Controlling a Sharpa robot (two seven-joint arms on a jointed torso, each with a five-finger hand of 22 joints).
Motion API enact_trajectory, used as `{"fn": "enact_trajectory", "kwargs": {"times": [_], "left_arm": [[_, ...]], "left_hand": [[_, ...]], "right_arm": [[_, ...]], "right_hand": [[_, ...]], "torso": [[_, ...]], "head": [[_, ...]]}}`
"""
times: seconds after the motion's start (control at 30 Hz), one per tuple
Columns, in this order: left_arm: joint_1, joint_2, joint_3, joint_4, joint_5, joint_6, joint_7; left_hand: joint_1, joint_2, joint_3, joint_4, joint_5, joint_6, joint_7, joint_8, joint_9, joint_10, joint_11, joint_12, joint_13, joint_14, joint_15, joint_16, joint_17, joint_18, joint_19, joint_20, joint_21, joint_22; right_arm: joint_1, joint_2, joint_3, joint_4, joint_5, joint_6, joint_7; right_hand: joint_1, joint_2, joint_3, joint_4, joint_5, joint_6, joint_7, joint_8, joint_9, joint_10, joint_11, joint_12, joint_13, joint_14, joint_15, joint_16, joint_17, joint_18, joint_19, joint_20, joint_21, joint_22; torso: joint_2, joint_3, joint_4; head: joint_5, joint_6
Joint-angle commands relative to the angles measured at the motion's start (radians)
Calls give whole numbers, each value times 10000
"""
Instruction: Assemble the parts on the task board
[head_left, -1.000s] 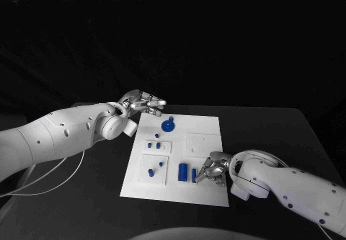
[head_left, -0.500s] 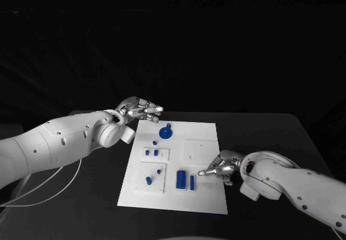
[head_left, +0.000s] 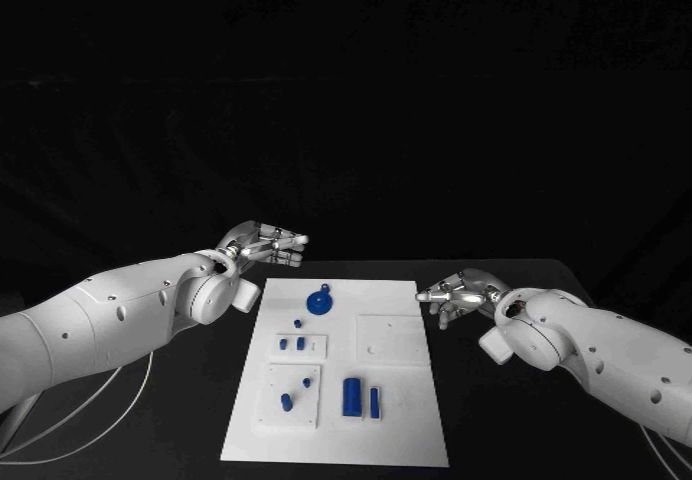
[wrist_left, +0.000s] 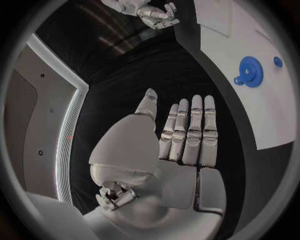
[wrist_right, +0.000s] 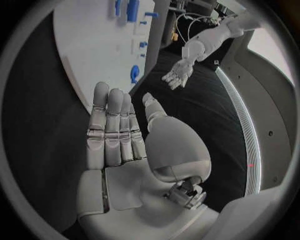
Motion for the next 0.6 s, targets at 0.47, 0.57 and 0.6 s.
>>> {"fn": "enact_trajectory", "kwargs": {"times": [0.47,0.57,0.6], "left_arm": [[-21,700,32,-1452,1859,-348,641],[-21,628,37,-1316,1382,-278,325],[-39,613,48,-1256,1390,-334,345]], "left_hand": [[-71,68,131,-153,52,-1377,-165,-65,-49,-1993,23,-76,-43,-1461,157,-54,-73,933,-723,884,14,-762],[-4401,-200,956,-50,-806,-10373,-1270,-649,-626,-11385,-1167,-634,-599,-11595,-1139,-650,-686,-381,-10496,-1043,-762,-1534],[-4711,-200,956,-50,-806,-10373,-1270,-649,-626,-11385,-1167,-634,-599,-11595,-1139,-650,-686,-381,-10496,-1043,-762,-1534]], "right_arm": [[197,1518,540,-3443,3254,-119,3954],[207,1448,484,-3277,2682,-306,3108],[220,1432,450,-3217,2729,-363,3137]], "right_hand": [[-574,178,891,-992,298,-2217,-54,-37,-567,-2406,1025,-3123,-4944,-2712,1491,-4347,-6125,1396,-4831,3174,57,-8112],[-4531,-611,391,1144,-2907,-10977,-972,-609,-1136,-12076,-239,-3703,-5515,-12727,228,-4959,-6725,-926,-13364,393,-666,-8966],[-4808,-611,391,1144,-2907,-10977,-972,-609,-1136,-12076,-239,-3703,-5515,-12727,228,-4959,-6725,-926,-13364,393,-666,-8966]], "torso": [[-456,170,-137],[-447,116,-123],[-477,110,-106]], "head": [[125,979],[90,824],[74,802]]}}
